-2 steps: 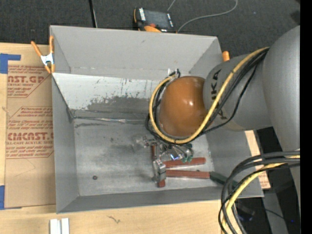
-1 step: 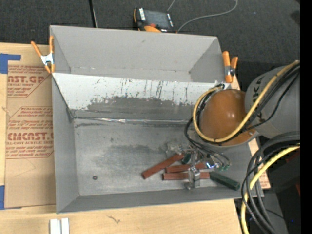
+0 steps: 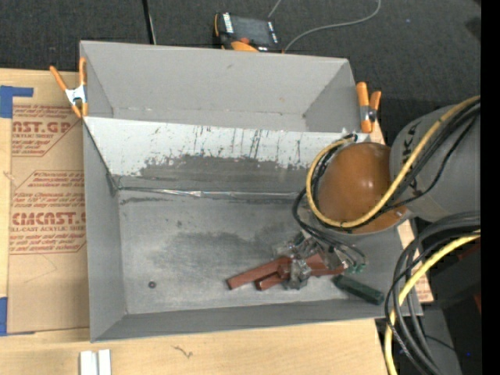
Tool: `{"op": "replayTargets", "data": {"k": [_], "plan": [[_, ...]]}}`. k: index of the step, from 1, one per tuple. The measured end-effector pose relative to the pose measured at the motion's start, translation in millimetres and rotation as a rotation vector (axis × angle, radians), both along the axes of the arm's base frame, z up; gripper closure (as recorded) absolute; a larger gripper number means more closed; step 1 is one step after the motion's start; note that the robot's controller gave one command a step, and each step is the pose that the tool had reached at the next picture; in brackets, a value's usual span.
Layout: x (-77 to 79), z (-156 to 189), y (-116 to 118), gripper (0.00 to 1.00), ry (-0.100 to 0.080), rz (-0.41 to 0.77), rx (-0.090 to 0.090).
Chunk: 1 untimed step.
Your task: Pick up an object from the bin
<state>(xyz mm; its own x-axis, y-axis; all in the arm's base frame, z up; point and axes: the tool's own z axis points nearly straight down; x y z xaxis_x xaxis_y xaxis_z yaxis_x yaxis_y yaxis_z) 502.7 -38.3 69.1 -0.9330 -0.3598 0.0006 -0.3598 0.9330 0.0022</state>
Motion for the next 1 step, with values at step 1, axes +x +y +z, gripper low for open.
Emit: {"op": "replayTargets", "data": {"k": [1], "plan": [[21.7,209.6,14.4,1.0,-0.012,-0.061,-0.002]]}}
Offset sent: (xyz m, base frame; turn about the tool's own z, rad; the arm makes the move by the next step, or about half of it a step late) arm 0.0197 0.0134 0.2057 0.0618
